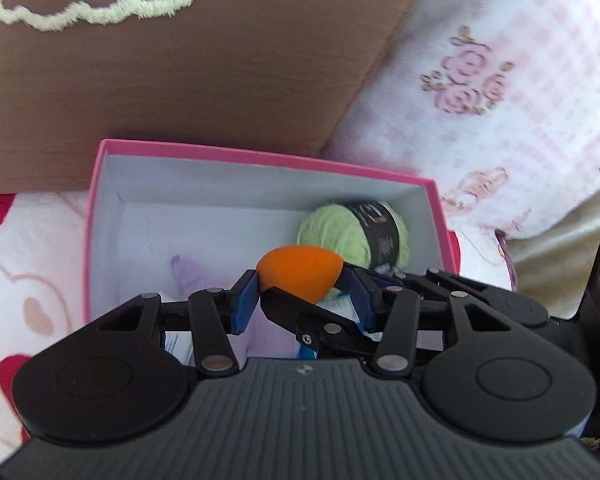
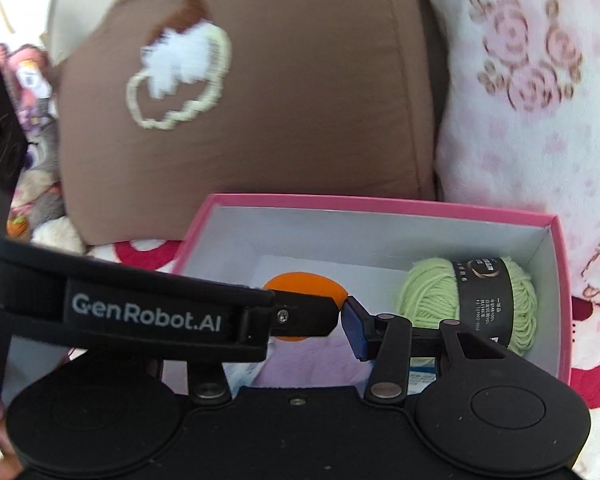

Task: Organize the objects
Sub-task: 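Carry the orange sponge over the pink box and lower it inside, then open the left tool to release the sponge beside the plush toy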

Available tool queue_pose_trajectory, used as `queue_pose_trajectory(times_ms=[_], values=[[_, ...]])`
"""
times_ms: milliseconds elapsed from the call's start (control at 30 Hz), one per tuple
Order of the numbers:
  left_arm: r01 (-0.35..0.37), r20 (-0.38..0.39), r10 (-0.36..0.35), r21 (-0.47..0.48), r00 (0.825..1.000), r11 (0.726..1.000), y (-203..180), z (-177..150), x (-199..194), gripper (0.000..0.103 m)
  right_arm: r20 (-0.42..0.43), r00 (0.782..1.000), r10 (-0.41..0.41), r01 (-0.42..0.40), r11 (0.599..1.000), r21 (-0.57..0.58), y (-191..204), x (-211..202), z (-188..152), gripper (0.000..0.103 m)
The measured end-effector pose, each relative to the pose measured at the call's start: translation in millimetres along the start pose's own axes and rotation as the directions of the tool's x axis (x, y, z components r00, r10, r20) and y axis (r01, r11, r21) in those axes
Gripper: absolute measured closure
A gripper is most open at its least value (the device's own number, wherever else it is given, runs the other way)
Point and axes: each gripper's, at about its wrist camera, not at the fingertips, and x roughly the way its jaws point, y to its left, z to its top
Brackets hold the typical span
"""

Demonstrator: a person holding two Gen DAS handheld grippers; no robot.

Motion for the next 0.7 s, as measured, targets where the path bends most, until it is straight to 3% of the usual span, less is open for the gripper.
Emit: queue_pose_trajectory(times_ms=[300, 700], values=[[-0.015, -0.022, 0.014, -0.048, 1.000, 0.999, 16, 4, 36, 0.057, -0.059, 0.998, -0.024, 0.026, 0.999, 0.034, -16, 39, 2, 0.051], [-0.012, 0.010, 0.013, -0.092, 1.000, 0.996, 26, 3, 33, 0.057, -0.082, 0.996, -0.021, 0.023, 0.999, 0.025, -16, 52, 1, 0.051]])
